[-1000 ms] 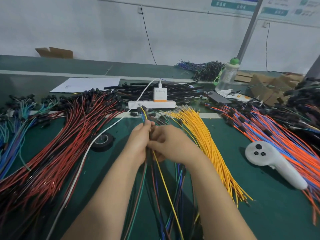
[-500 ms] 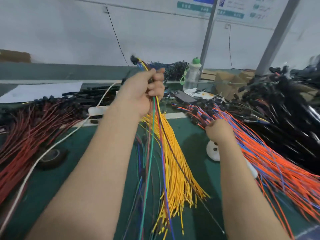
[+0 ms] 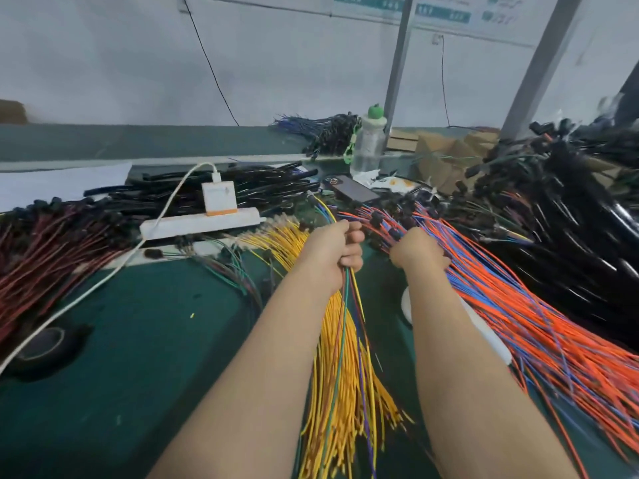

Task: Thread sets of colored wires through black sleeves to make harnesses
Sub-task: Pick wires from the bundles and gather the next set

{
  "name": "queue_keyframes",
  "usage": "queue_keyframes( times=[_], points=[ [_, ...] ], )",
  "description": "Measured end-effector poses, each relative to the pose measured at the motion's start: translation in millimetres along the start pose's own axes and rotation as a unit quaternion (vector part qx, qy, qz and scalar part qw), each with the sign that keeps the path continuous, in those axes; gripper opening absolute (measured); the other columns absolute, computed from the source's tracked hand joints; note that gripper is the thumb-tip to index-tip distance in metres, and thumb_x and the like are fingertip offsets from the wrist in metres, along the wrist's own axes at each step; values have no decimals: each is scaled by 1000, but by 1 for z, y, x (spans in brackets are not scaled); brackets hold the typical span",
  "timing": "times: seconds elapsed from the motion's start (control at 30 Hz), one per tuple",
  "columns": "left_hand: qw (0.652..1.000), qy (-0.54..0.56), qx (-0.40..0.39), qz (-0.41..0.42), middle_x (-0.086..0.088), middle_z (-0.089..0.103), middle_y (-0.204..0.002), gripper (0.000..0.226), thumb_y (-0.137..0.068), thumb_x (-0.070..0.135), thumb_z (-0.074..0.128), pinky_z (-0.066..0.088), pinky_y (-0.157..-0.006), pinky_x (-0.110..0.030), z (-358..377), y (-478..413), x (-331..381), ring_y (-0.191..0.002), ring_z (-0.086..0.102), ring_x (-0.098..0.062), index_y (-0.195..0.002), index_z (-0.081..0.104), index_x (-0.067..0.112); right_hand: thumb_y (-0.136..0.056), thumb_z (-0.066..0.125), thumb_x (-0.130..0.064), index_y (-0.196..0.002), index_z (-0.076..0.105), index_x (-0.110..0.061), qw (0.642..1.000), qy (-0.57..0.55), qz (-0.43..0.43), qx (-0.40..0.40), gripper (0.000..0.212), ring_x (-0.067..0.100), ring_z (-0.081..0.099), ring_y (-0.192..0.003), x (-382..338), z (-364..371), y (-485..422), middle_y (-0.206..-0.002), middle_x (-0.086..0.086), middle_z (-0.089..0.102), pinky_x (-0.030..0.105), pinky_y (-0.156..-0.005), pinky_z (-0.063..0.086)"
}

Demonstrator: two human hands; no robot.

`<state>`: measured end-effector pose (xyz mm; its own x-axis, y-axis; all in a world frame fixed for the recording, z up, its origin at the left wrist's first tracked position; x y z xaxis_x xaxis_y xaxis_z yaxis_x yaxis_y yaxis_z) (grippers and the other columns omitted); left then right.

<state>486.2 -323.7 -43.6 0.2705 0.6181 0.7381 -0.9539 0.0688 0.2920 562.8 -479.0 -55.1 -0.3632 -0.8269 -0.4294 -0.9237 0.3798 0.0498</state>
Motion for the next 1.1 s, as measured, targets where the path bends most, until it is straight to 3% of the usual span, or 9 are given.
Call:
queue_keyframes(
  times=[0.23, 0.33, 0.43, 0.53, 0.7, 0.73, 0.87, 0.97, 1.1],
  points=[
    [999, -44, 25, 8, 1, 43, -59, 29, -102, 12, 33, 18, -27, -12, -8, -4, -3, -27, 25, -1, -77, 47, 10, -89, 61, -22, -131, 49, -6, 1000, 9, 3, 22, 46, 37, 40, -129, -4, 5, -4, -140, 19, 42, 43, -104, 34],
    [995, -75, 50, 41, -3, 52, -68, 27, -100, 8, 35, 33, -33, -13, -15, -5, 2, -34, 40, -3, -78, 49, 10, -94, 56, -21, -119, 56, -1, 986, -87, -100, 100, 32, 35, 52, -117, -31, -23, 5, -127, 20, 55, 37, -91, 41],
    [986, -103, 79, 104, -2, 61, -86, 24, -102, 12, 35, 48, -60, -22, -19, -5, 13, -66, 57, -9, -86, 53, 13, -96, 52, -15, -107, 58, -1, 929, -265, -220, 135, 19, 29, 58, -101, -73, -66, 35, -108, 15, 64, 32, -84, 40],
    [972, -129, 76, 181, 7, 63, -98, 18, -102, 23, 38, 40, -80, -26, -15, 0, 30, -94, 58, -8, -103, 56, 19, -94, 55, -12, -92, 58, -7, 872, -377, -312, 10, 6, 11, 57, -61, -129, -78, 71, -72, 3, 60, 27, -65, 49],
    [950, -141, 44, 276, 11, 58, -58, 27, -103, 18, 36, 44, -61, -19, -7, 19, 65, -56, 55, -3, -81, 50, 19, -95, 52, 0, -79, 56, -6, 719, -625, -241, -185, 17, 8, 50, -49, -164, -66, 98, -63, 5, 54, 17, -49, 44],
    [944, -136, 57, 294, 8, 54, -56, 28, -104, 17, 34, 46, -55, -17, -11, 24, 76, -53, 54, -5, -80, 48, 17, -95, 52, -3, -82, 57, -6, 716, -631, -234, -186, 14, 9, 51, -52, -163, -65, 99, -62, 2, 55, 19, -51, 45],
    [938, 38, 96, 331, 0, 42, -62, 30, -104, 16, 31, 48, -48, -17, -49, 51, 130, -51, 55, -7, -77, 44, 14, -99, 46, -39, -93, 63, 2, 885, -292, -336, -137, 45, 10, 56, -62, -151, -50, 117, -71, 4, 62, 30, -69, 49],
    [923, 106, 105, 354, -3, 43, -62, 28, -103, 11, 30, 45, -43, -18, -74, 72, 165, -46, 49, -11, -78, 43, 12, -102, 39, -36, -85, 60, -4, 859, -203, -390, -262, 42, 10, 54, -51, -151, -12, 170, -60, 3, 57, 25, -58, 46],
    [941, -18, 133, 312, 4, 49, -48, 21, -100, 9, 35, 44, -44, -16, -89, 81, 160, -42, 57, -7, -83, 45, 15, -103, 37, -29, -69, 48, -9, 848, -190, -459, -183, 41, 11, 44, -44, -174, -14, 218, -54, 1, 44, 29, -50, 39]
  ],
)
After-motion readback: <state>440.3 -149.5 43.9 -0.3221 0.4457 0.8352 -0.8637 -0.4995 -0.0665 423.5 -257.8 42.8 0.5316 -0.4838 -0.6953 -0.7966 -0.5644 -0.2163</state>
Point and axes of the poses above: each hand's wrist, its own y-axis away from the middle knuckle, its own z-axis out of the palm, x = y × z, the point moved 10 cm from there along -y, towards the middle knuckle
